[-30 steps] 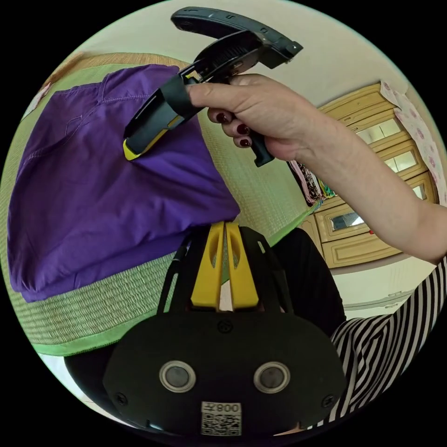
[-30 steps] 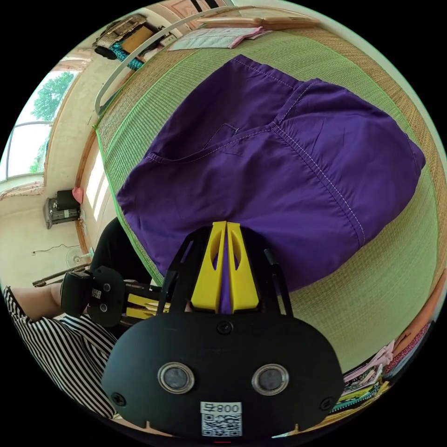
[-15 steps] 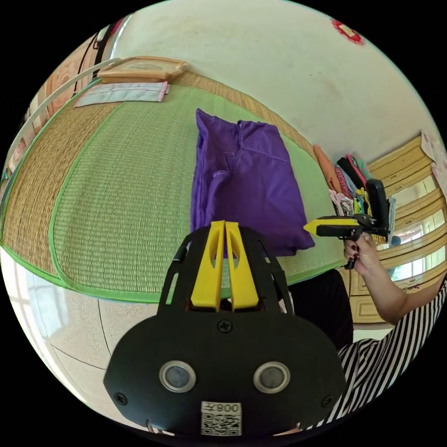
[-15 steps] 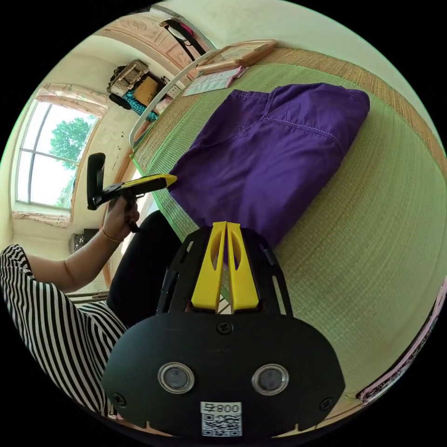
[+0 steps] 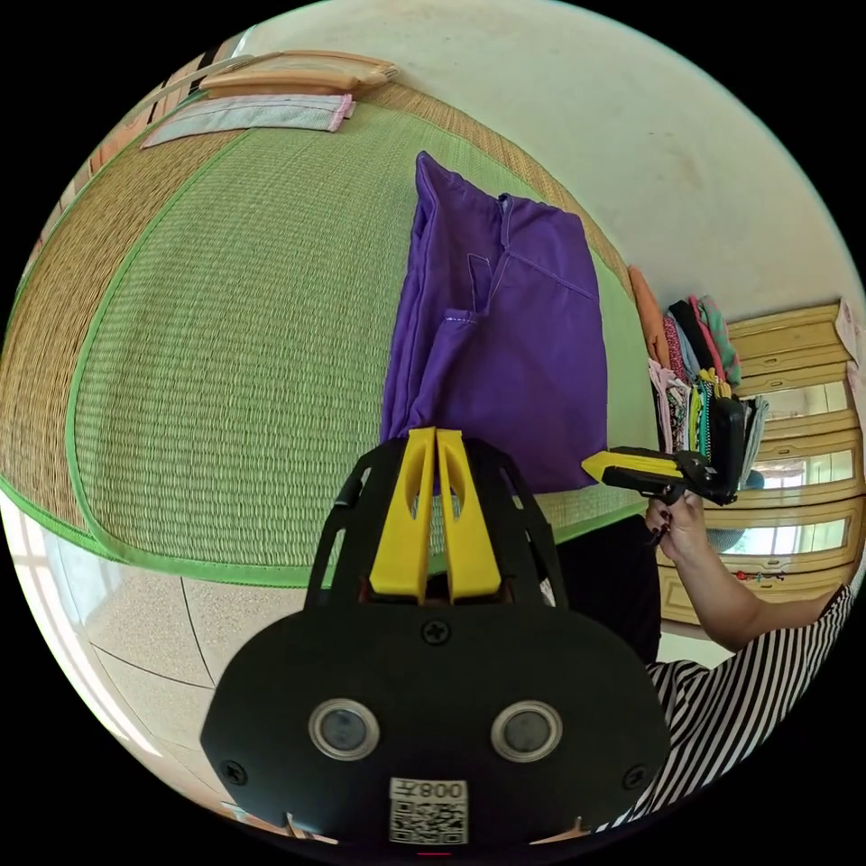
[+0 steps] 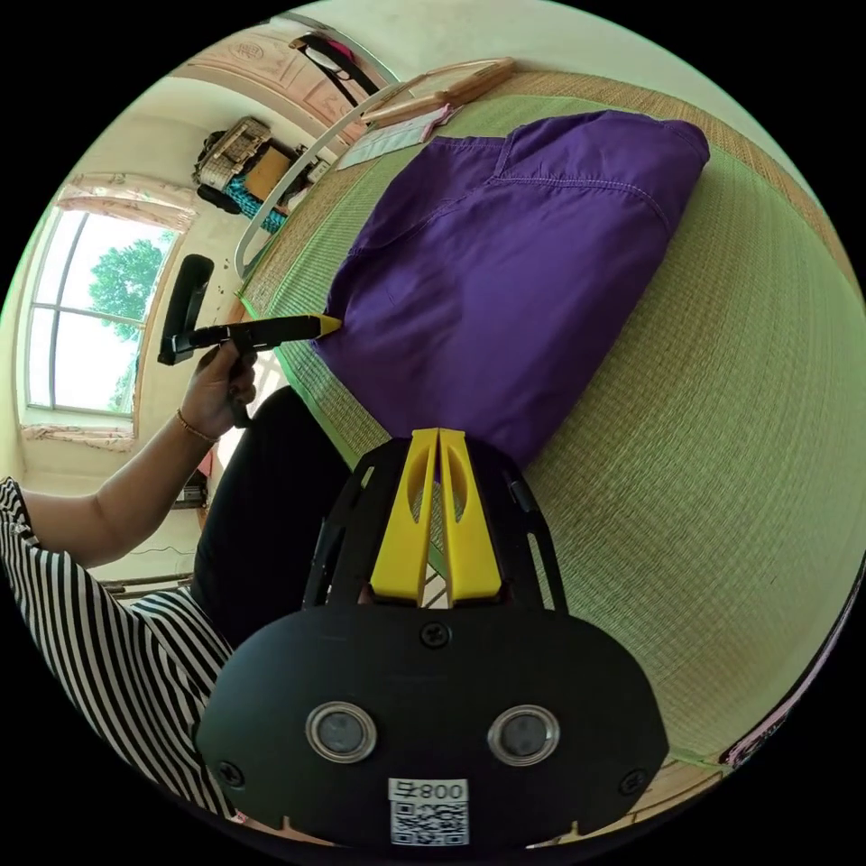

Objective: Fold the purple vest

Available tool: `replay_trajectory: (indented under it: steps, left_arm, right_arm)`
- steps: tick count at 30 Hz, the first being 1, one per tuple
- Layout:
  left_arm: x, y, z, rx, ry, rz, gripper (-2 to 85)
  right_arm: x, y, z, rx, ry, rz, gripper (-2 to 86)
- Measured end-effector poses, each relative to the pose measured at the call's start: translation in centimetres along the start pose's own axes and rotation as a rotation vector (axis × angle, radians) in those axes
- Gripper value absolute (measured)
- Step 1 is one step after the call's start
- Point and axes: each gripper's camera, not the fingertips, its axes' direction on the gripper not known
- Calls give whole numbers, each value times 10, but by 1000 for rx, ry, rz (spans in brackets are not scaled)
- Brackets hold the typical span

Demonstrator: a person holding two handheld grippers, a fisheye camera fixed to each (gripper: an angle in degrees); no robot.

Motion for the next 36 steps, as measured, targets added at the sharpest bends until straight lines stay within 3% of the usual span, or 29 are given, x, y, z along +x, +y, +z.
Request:
replay_trajectory:
  steps: [9,13,23,36]
  left_arm:
    - [109,33,-1,54,-16,257,26]
    - [170,31,33,-29,27,431,65]
    - [244,28,116,-178,-303,676,75]
    - [206,44,142,-153,-203,585,15]
  right_arm:
    - [72,106,11,155,-296,203,5]
    - [106,154,26,212,-378,304,16]
    - [154,205,74,270,-590,438,104]
    - [142,189,125,267,-630,415,119]
